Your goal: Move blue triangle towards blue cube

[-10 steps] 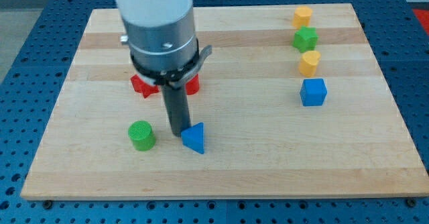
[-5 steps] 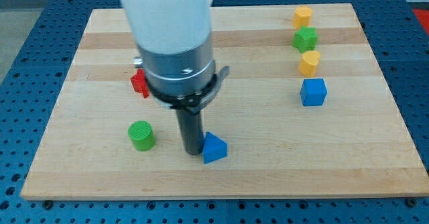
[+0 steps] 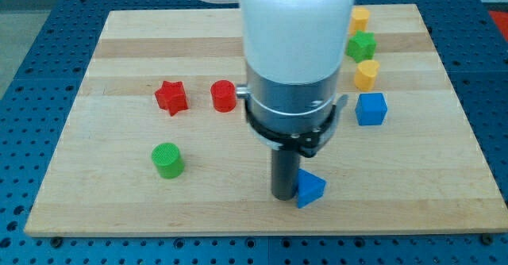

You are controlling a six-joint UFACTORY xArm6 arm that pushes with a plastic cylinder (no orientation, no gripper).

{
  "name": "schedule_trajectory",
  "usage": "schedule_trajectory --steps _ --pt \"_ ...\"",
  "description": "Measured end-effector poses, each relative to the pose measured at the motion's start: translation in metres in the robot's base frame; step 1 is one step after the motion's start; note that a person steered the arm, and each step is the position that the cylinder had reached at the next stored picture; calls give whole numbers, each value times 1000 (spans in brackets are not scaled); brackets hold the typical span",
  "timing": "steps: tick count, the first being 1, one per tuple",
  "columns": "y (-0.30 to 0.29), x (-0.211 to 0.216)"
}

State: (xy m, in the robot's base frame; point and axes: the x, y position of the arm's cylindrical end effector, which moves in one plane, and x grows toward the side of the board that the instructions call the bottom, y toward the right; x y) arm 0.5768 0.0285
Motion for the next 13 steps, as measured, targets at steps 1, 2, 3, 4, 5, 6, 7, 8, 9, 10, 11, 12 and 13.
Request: schedule_trajectory --steps 1,2,3,4,5,6,7,8,9,10,11,12,13 --pt "17 -2" --pt "10 9" --pt "7 21" --pt "28 18" --pt "52 10" --pt "60 -2" --pt "60 -16" --pt "66 -19" --pt "82 -22" --pt "83 -27" --pt "88 -27" --pt "99 -17" --pt "107 -5"
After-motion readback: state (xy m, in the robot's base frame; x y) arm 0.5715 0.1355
